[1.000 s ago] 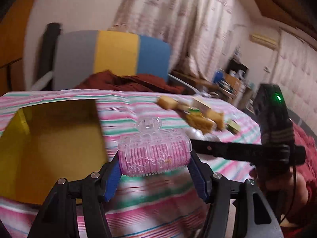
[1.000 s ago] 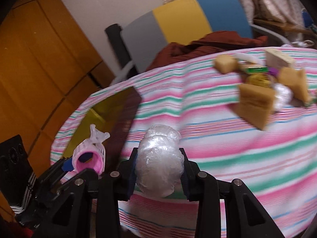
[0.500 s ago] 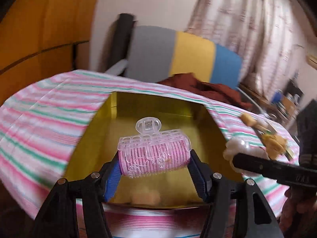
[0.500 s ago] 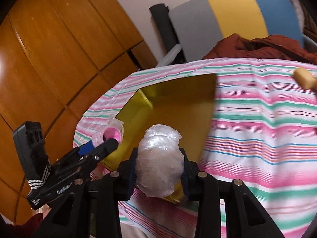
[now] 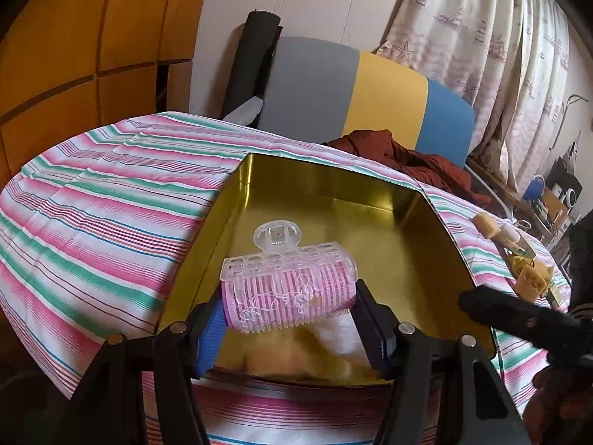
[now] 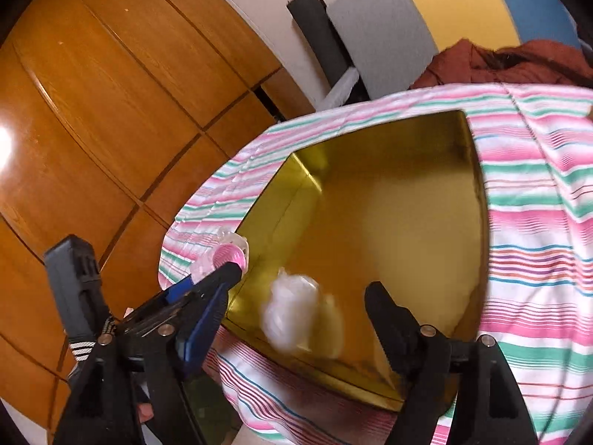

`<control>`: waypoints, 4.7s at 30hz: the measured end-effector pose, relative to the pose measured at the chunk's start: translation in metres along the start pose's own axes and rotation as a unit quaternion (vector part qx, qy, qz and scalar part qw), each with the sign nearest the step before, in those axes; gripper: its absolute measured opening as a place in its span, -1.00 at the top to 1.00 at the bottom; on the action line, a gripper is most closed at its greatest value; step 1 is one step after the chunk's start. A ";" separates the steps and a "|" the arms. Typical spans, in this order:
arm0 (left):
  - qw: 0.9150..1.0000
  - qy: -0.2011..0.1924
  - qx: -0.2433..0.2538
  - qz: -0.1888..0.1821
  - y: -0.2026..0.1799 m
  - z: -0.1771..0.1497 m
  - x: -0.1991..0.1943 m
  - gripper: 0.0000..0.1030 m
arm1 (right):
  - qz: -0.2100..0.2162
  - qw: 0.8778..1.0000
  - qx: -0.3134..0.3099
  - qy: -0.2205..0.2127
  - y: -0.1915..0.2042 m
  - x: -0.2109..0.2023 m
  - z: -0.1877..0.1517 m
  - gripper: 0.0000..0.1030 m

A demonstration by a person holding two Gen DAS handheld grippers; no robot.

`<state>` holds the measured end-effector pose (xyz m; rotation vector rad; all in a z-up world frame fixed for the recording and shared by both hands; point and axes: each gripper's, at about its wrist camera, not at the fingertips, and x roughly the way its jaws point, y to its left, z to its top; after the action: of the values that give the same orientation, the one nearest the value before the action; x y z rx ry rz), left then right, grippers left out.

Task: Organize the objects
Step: 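Carry both items to the gold tray and open both tools to drop them, then return both tools from the tray to the pile of items, then grasp a clear plastic bag with the right tool while the left tool grasps a yellow sponge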

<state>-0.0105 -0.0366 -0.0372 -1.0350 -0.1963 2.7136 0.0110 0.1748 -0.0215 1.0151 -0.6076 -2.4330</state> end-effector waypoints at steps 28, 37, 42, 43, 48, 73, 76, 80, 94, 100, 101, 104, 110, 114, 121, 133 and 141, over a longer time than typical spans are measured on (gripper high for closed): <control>0.997 -0.065 -0.045 0.000 -0.022 0.014 -0.045 -0.38 | -0.021 0.998 0.033 -0.058 -0.030 -0.061 0.001 -0.60; 0.999 -0.019 -0.005 -0.049 -0.071 0.002 -0.030 -0.38 | -0.058 0.994 0.053 -0.073 -0.063 -0.089 0.000 -0.60; 0.996 -0.001 0.026 -0.088 -0.106 -0.005 -0.026 -0.38 | -0.089 0.991 0.056 -0.082 -0.087 -0.108 0.000 -0.60; 0.995 0.004 0.035 -0.097 -0.114 -0.006 -0.025 -0.38 | -0.101 0.989 0.058 -0.085 -0.095 -0.115 0.001 -0.60; 0.989 0.029 0.071 -0.129 -0.147 -0.016 -0.020 -0.38 | -0.149 0.983 0.059 -0.091 -0.130 -0.142 -0.001 -0.60; 0.975 0.085 0.129 -0.160 -0.220 -0.037 -0.002 -0.38 | -0.151 0.977 0.038 -0.147 -0.202 -0.204 0.012 -0.61; 0.974 0.085 0.129 -0.163 -0.223 -0.038 -0.002 -0.38 | -0.183 0.964 0.056 -0.186 -0.210 -0.223 0.006 -0.61; 0.973 0.090 0.131 -0.167 -0.227 -0.040 0.001 -0.38 | -0.288 0.933 0.126 -0.174 -0.251 -0.234 0.008 -0.61; 0.970 0.107 0.135 -0.171 -0.240 -0.044 0.006 -0.38 | -0.325 0.920 0.182 -0.122 -0.332 -0.201 0.030 0.18; 0.966 0.112 0.141 -0.187 -0.259 -0.039 0.015 -0.38 | -0.307 0.935 0.142 -0.109 -0.318 -0.208 0.018 0.21; 0.964 0.116 0.142 -0.193 -0.264 -0.038 0.017 -0.38 | -0.300 0.938 0.138 -0.106 -0.316 -0.208 0.016 0.21; 0.963 0.117 0.143 -0.198 -0.276 -0.036 0.024 -0.38 | -0.278 0.949 0.123 -0.087 -0.301 -0.200 0.008 0.21; 0.960 0.126 0.149 -0.203 -0.298 -0.035 0.037 -0.38 | -0.205 0.973 0.078 -0.072 -0.255 -0.186 -0.004 0.21; 0.959 0.121 0.166 -0.196 -0.314 -0.036 0.046 -0.39 | -0.247 0.962 0.056 -0.097 -0.253 -0.199 0.002 0.21; 0.952 0.144 0.174 -0.209 -0.348 -0.038 0.076 -0.47 | -0.325 0.938 0.058 -0.103 -0.289 -0.210 0.002 0.21; 0.954 0.148 0.211 -0.153 -0.364 -0.055 0.118 -0.48 | -0.327 0.935 0.070 -0.120 -0.298 -0.211 -0.001 0.21; 0.951 0.098 0.221 -0.195 -0.345 -0.068 0.113 -0.46 | -0.330 0.934 0.062 -0.121 -0.295 -0.207 -0.003 0.21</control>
<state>0.0104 0.3287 -0.0889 -0.9943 0.2127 2.1461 0.0806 0.5254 -0.0701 1.1085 -0.5676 -3.1813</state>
